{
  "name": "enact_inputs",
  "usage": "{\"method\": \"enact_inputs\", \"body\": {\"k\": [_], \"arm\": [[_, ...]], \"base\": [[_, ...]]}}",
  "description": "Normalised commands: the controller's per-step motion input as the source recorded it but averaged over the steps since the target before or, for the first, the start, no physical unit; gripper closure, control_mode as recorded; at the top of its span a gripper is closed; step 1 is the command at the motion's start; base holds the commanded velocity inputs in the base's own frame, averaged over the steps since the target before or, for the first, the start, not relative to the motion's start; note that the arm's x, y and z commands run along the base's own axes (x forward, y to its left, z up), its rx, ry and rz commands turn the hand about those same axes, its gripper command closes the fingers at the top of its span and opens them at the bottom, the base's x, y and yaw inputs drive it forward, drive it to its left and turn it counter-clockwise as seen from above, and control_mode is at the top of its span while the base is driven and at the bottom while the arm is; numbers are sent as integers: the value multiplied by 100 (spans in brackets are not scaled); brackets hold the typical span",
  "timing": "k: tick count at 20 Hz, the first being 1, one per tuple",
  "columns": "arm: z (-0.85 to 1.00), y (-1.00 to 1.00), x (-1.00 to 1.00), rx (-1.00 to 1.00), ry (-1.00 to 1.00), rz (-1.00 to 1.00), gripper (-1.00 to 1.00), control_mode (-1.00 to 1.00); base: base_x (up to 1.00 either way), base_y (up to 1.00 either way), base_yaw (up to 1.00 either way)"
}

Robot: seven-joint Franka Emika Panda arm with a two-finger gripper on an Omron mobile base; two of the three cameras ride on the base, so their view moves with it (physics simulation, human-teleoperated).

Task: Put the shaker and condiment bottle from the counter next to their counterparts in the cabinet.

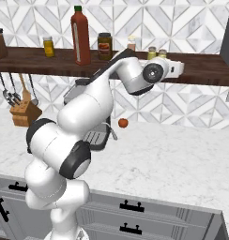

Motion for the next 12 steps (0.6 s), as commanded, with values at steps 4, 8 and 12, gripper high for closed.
{"method": "enact_inputs", "body": {"k": [4,8,12], "arm": [[-22,-8,34,0,-1,0,100,-100],[-25,-9,32,0,-3,0,100,-100],[-30,-2,38,0,-4,0,100,-100]], "base": [[0,0,0],[0,0,0],[0,0,0]]}}
